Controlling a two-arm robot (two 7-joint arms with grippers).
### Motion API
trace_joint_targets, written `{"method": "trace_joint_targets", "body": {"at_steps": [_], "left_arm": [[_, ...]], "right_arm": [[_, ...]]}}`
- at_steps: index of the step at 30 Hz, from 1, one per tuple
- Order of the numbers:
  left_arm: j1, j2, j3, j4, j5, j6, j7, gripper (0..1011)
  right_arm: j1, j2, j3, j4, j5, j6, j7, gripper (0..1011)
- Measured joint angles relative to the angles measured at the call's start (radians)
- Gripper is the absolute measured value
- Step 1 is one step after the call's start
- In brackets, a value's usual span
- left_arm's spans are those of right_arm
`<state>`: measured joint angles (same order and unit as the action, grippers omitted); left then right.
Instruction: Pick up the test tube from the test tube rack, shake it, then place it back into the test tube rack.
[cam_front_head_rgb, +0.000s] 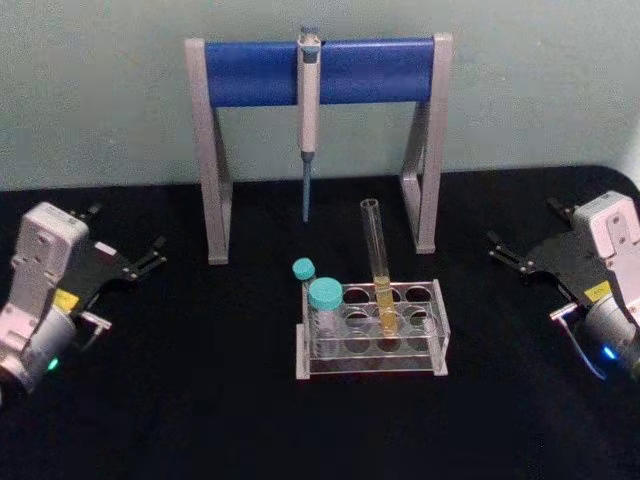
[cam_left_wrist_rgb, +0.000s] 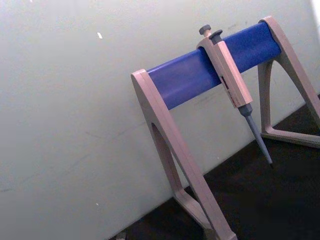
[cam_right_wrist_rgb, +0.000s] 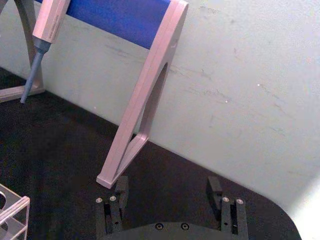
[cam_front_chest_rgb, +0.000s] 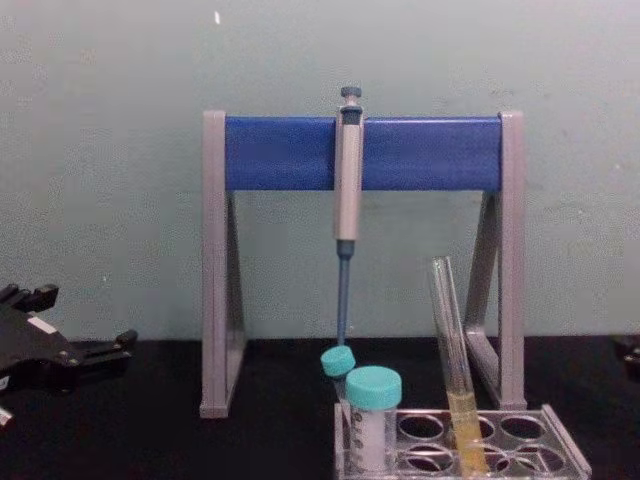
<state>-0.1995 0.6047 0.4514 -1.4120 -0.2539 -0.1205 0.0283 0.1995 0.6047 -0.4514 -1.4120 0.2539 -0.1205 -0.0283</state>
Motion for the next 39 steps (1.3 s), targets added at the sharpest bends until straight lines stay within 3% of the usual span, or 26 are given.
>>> {"method": "trace_joint_targets", "body": {"at_steps": [10,21,30,39], "left_arm": [[0.0,0.0,0.0,0.0,0.0,0.0,0.0,1001],[0.0,0.0,0.0,0.0,0.0,0.0,0.0,1001],[0.0,0.0,0.0,0.0,0.0,0.0,0.0,1001],[0.0,0.0,0.0,0.0,0.0,0.0,0.0,1002]], "right_arm": [[0.0,0.0,0.001,0.0,0.0,0.0,0.0,1000],[-0.018,-0.01,0.043,-0.017,0.016,-0.045,0.053,1000],[-0.027,-0.013,0.072,-0.068,0.09,-0.091,0.174,1000],[-0.024,-0.025,0.07,-0.124,0.168,-0.082,0.316,1000]]}}
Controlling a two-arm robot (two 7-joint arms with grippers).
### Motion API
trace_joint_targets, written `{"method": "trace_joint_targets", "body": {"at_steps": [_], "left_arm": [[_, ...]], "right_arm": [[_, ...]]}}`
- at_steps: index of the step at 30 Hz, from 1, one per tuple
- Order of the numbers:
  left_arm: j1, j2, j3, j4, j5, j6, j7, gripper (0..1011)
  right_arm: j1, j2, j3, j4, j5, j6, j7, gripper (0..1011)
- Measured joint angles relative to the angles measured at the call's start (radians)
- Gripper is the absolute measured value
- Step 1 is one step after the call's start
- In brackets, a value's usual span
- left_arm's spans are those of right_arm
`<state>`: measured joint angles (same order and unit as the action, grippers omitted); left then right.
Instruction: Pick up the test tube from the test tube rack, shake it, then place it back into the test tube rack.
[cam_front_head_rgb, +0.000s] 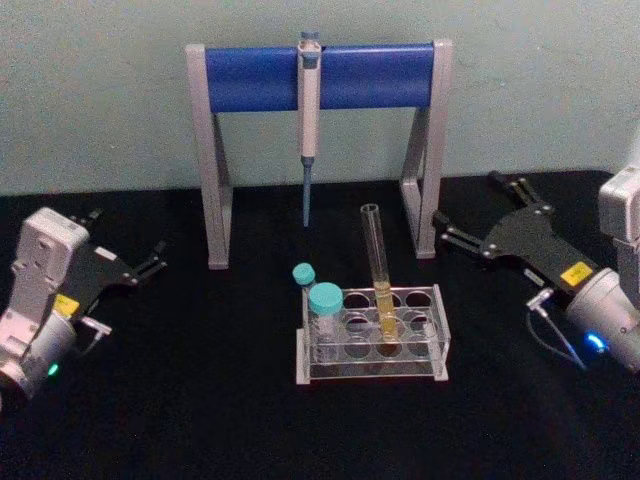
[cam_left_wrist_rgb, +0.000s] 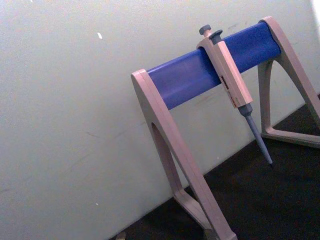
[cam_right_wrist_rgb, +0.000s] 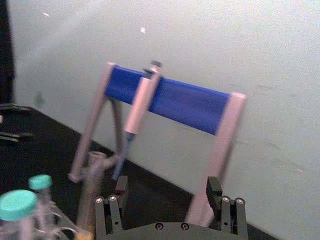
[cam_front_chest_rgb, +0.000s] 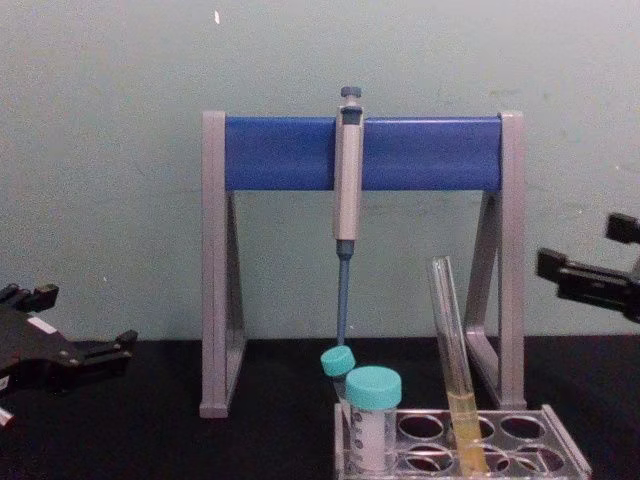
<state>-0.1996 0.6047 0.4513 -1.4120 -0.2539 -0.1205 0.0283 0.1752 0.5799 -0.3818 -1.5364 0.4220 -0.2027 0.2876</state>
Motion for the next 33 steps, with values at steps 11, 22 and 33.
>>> {"method": "trace_joint_targets", "body": {"at_steps": [11,22,33], "left_arm": [[0.0,0.0,0.0,0.0,0.0,0.0,0.0,1001],[0.0,0.0,0.0,0.0,0.0,0.0,0.0,1001],[0.0,0.0,0.0,0.0,0.0,0.0,0.0,1001]], "right_arm": [[0.031,-0.04,-0.046,-0.025,0.007,0.088,0.09,1000],[0.074,-0.091,-0.073,-0.02,0.002,0.267,0.102,1000],[0.109,-0.122,-0.074,0.015,-0.035,0.355,0.1,1000]]}}
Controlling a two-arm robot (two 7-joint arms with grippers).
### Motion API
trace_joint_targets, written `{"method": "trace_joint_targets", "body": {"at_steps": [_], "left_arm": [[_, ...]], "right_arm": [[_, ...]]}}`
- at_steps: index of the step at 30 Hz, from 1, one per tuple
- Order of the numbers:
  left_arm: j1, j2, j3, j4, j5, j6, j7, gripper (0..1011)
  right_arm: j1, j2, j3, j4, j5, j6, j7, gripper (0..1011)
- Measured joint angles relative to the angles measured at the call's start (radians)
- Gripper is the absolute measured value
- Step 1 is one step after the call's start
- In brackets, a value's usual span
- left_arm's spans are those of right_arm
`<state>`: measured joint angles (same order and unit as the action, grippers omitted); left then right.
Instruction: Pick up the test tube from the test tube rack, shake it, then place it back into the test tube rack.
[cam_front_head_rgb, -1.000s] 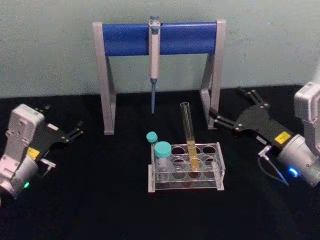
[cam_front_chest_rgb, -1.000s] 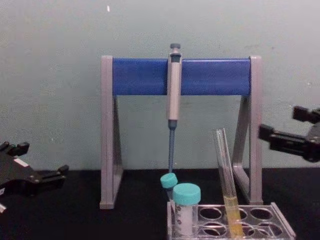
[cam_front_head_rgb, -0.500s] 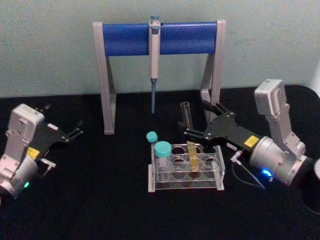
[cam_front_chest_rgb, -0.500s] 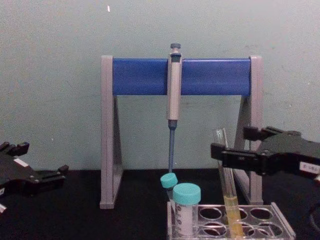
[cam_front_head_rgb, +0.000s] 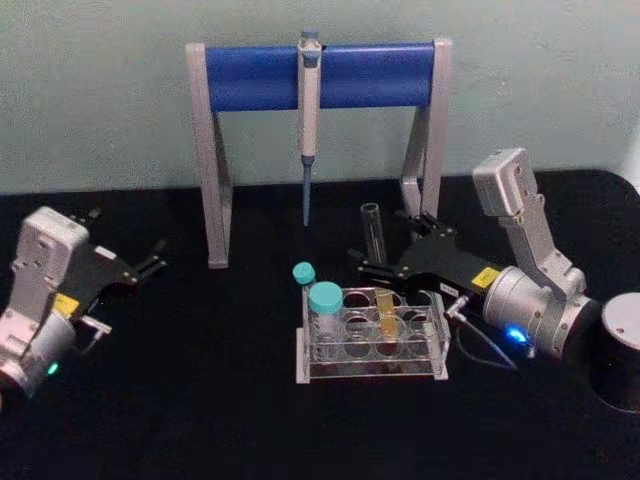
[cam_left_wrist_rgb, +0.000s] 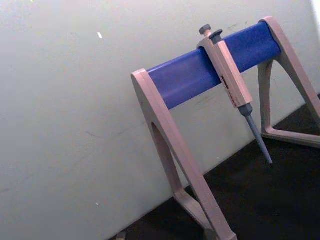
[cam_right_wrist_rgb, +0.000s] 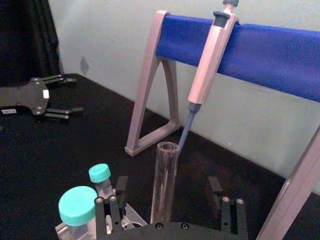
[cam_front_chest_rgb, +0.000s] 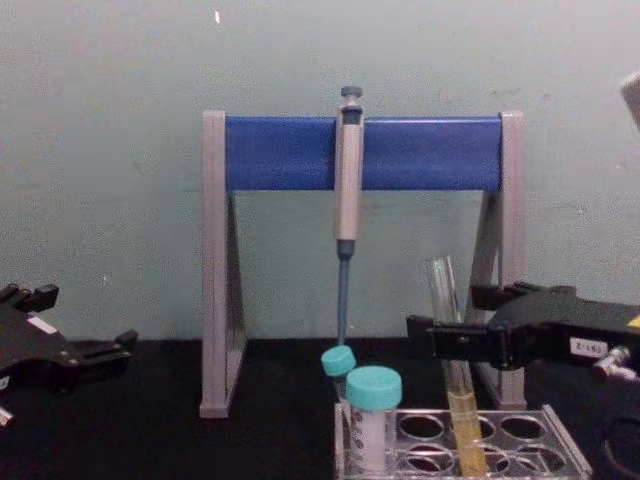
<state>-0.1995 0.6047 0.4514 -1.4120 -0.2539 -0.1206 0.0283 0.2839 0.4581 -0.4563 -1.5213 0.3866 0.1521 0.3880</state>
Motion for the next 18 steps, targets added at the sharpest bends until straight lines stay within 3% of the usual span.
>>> {"method": "trace_joint_targets", "body": {"at_steps": [18], "left_arm": [[0.0,0.0,0.0,0.0,0.0,0.0,0.0,1002]], "right_arm": [[0.006,-0.02,0.022,0.016,-0.006,0.028,0.032,1000]]}}
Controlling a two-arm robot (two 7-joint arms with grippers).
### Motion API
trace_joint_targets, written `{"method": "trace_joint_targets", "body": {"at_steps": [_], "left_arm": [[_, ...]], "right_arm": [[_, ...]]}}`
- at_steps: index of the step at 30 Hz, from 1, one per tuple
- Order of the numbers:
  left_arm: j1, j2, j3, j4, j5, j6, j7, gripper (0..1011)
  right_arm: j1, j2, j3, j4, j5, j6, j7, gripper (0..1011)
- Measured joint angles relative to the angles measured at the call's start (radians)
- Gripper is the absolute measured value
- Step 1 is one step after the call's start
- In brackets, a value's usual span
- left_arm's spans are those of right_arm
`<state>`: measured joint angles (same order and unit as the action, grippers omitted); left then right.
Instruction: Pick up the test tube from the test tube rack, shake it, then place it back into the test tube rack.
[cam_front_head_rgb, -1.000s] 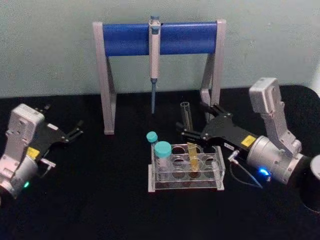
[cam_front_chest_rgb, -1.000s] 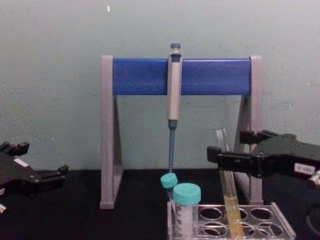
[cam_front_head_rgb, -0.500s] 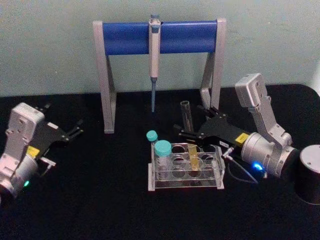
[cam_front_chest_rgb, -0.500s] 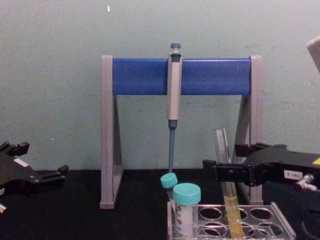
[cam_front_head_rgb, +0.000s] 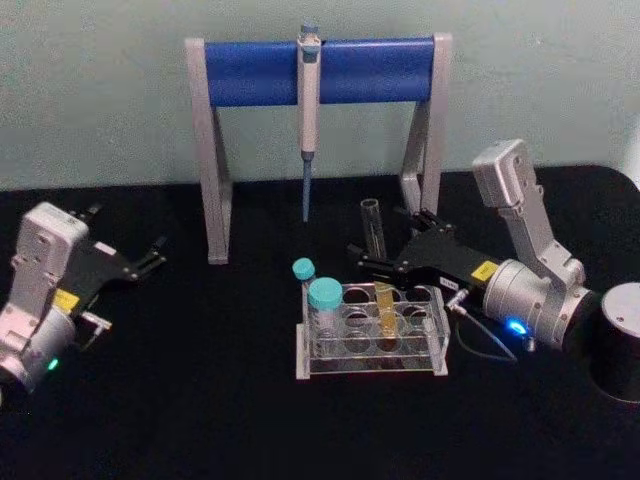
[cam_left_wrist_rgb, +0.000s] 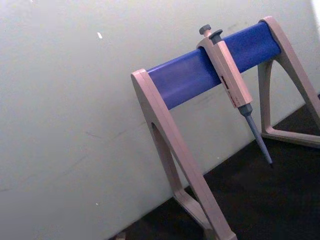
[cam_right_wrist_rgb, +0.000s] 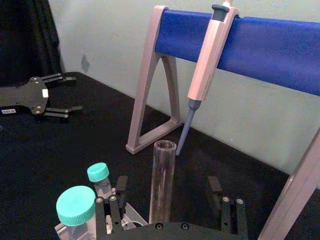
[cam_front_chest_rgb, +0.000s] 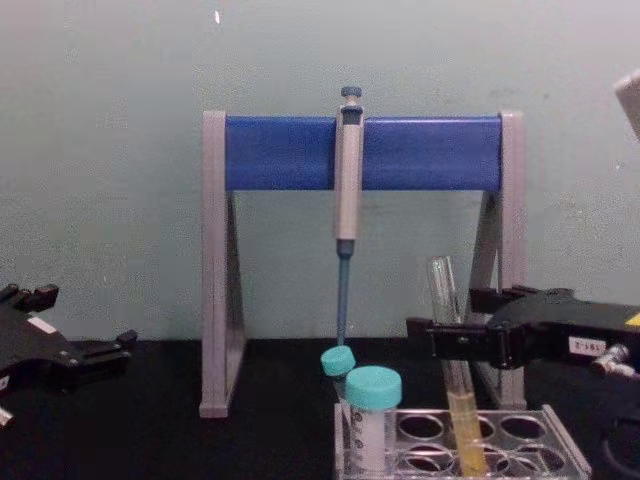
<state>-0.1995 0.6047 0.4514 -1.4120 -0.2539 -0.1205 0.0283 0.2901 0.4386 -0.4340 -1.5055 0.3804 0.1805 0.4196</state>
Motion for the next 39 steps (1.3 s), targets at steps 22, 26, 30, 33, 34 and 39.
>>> {"method": "trace_joint_targets", "body": {"at_steps": [22,26,30,33,34,39], "left_arm": [[0.0,0.0,0.0,0.0,0.0,0.0,0.0,1001],[0.0,0.0,0.0,0.0,0.0,0.0,0.0,1001],[0.0,0.0,0.0,0.0,0.0,0.0,0.0,1001],[0.0,0.0,0.0,0.0,0.0,0.0,0.0,1001],[0.0,0.0,0.0,0.0,0.0,0.0,0.0,1001],[0.0,0.0,0.0,0.0,0.0,0.0,0.0,1001]], "right_arm": [[0.0,0.002,-0.003,0.0,0.001,-0.001,-0.003,819],[0.0,0.002,-0.003,-0.001,0.001,-0.001,-0.003,674],[0.0,0.002,-0.003,-0.001,0.001,-0.001,-0.004,548],[0.0,0.002,-0.003,-0.001,0.001,-0.001,-0.004,469],[-0.001,0.002,-0.003,-0.001,0.001,-0.001,-0.004,424],[0.0,0.002,-0.003,-0.001,0.001,-0.001,-0.004,278]]}}
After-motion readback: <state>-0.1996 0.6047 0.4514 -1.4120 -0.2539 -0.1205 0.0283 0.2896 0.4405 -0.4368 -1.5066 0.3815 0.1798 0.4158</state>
